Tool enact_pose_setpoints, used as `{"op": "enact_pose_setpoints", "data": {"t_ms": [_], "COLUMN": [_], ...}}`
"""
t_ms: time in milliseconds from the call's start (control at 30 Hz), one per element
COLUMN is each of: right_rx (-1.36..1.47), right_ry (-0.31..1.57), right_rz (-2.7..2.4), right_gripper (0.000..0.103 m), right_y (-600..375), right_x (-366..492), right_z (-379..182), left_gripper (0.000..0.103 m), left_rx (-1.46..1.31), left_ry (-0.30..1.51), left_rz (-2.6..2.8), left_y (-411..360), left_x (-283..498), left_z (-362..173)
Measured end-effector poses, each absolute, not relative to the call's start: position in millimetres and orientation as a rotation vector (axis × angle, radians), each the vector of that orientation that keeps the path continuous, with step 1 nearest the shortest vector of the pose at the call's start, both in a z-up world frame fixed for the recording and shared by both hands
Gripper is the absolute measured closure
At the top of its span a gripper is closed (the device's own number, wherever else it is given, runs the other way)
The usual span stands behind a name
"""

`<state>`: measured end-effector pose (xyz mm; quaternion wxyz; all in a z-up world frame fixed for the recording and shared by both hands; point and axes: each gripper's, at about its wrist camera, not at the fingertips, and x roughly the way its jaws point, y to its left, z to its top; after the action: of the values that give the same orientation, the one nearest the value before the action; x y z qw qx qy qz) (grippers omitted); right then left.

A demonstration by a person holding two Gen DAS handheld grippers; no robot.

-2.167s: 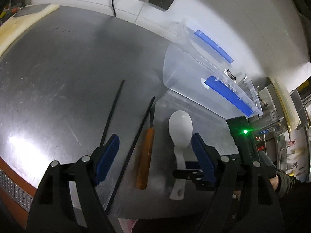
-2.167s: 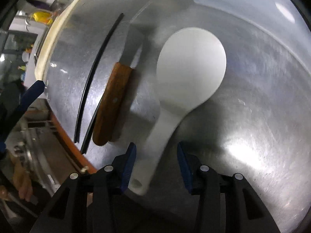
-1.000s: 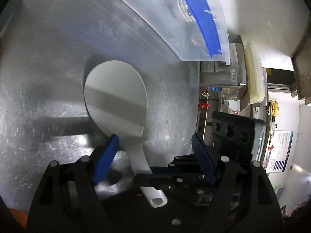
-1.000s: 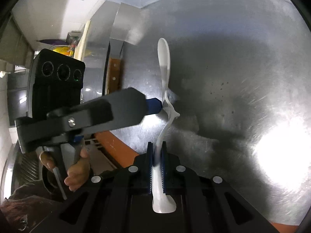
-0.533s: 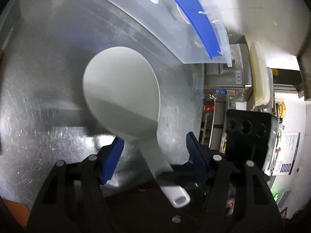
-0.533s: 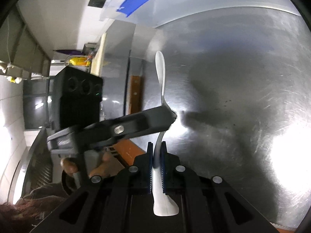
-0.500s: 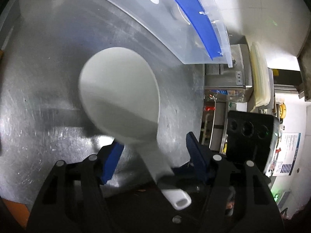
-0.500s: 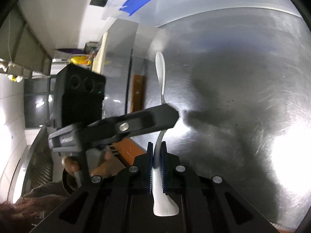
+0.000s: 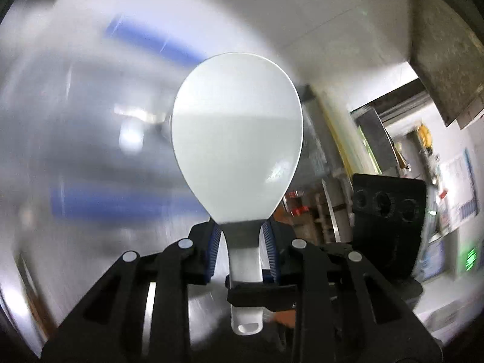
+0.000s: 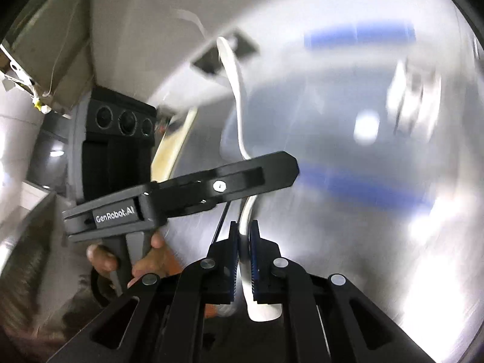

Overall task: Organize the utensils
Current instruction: 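Carry the spoon into the clear box and open the right gripper, then grasp the wooden-handled metal spatula by its handle with the right gripper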

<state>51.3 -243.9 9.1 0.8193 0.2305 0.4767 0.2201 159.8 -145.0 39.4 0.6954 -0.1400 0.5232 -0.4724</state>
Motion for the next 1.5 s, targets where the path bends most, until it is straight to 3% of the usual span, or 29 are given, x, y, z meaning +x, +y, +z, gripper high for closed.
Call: {"op": "enact_pose_setpoints", "data": {"t_ms": [167, 533, 633, 667, 733, 833, 933, 967, 1067, 1167, 1267, 1500], "right_rx": [0.471, 0.663, 0.673, 0.654, 0.607, 0.473, 0.357, 0.339, 0.270, 0.211, 0.152, 0.161], "right_ry": [1.016, 1.378, 1.416, 1.395, 1.344, 1.205, 1.065, 1.040, 1.061, 1.157, 1.296, 1.364], "right_rz": [0.314, 0.044, 0.020, 0.026, 0.013, 0.049, 0.182, 0.258, 0.473, 0.535, 0.485, 0.334], "right_gripper": [0.095, 0.093, 0.091, 0.086, 0.075, 0.074, 0.070, 0.063, 0.060, 0.060, 0.060, 0.060], "right_y": [-275, -335, -338, -338, -336, -319, -284, -269, -215, -167, -125, -60], "right_x": [133, 215, 214, 212, 200, 163, 102, 81, 32, 13, 6, 33], "right_z": [18, -131, -139, -134, -116, -59, -6, 3, -4, -46, -110, -152], "left_gripper": [0.077, 0.076, 0.056, 0.051, 0.051, 0.051, 0.036, 0.033, 0.032, 0.029, 0.029, 0.030], "left_rx": [-0.239, -0.130, -0.122, -0.110, -0.108, -0.122, -0.141, -0.161, -0.220, -0.201, -0.224, -0.130], "left_ry": [1.265, 1.660, 1.679, 1.655, 1.574, 1.401, 1.188, 1.141, 1.043, 1.036, 1.100, 1.176], "left_rz": [-1.083, -0.887, -0.846, -0.828, -0.834, -0.858, -0.831, -0.813, -0.696, -0.449, -0.343, -0.345], "left_y": [-206, -272, -272, -269, -259, -224, -161, -136, -60, 22, 53, 121], "left_x": [248, 334, 340, 340, 336, 313, 267, 253, 206, 163, 130, 130], "left_z": [40, -115, -123, -120, -98, -41, 24, 37, 66, 52, 21, -50]}}
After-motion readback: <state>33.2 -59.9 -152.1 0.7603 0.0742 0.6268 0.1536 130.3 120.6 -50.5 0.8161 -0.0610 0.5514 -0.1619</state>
